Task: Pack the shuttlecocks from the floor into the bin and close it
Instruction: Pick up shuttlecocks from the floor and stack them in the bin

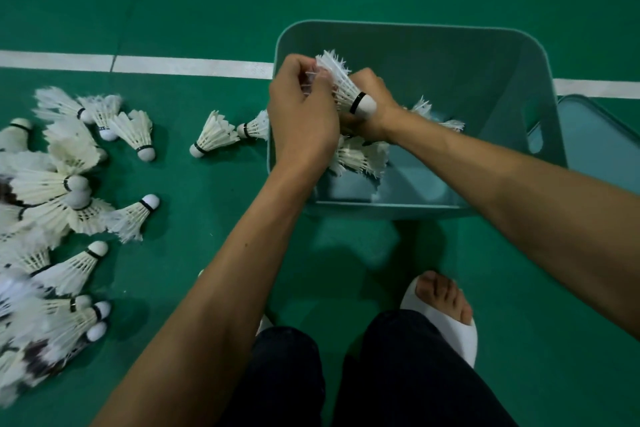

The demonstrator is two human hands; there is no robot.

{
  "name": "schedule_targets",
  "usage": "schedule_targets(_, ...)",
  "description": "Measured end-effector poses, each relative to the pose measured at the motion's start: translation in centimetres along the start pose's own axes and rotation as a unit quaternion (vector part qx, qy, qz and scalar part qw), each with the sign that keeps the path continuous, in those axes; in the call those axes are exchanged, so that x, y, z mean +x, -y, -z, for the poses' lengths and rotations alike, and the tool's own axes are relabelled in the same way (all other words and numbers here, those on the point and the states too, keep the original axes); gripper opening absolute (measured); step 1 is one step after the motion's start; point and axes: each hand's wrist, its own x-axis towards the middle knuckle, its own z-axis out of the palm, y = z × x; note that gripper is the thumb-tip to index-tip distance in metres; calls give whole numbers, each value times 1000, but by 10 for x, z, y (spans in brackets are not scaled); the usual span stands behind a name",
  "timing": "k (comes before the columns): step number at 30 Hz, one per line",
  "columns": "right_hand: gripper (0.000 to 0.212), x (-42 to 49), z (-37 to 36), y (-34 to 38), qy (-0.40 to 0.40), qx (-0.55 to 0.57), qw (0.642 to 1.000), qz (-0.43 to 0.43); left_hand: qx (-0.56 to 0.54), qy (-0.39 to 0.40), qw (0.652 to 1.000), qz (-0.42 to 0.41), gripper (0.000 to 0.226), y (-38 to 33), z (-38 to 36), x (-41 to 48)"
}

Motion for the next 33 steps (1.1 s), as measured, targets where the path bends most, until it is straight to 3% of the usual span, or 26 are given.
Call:
schedule_targets(4,43,-10,14,-13,-24,80,997,5,14,5,1000,-13,21,-3,-3,0)
schedule_targets(9,14,-37,50,-21,-83,189,978,5,30,24,999,-14,19,-9,-3,-5)
schedule_targets(13,15,-70,75,-42,-152,216,963,-63,173,92,981,7,14,-8,-5,-9)
schedule_targets(15,19,-81,79,-59,-200,165,955,-146,330,140,933,25,19,-8,-8,-10)
schedule_targets(18,6,-83,73,-79,-244,95,932,-251,505,213,835,44,11,-13,-13,-16)
schedule_targets(21,11,-75,62,-76,-252,135,910,-300,567,271,775,71,17,-16,-15,-15)
schedule_targets(23,19,-68,53,-69,-247,162,901,-318,582,289,756,77,27,-14,-14,-10)
schedule_targets(28,31,-50,32,-43,-199,338,848,-357,574,294,762,59,18,-5,-8,-3)
schedule_targets(33,29,-44,24,-44,-140,343,854,-365,521,296,800,37,18,4,-13,-2)
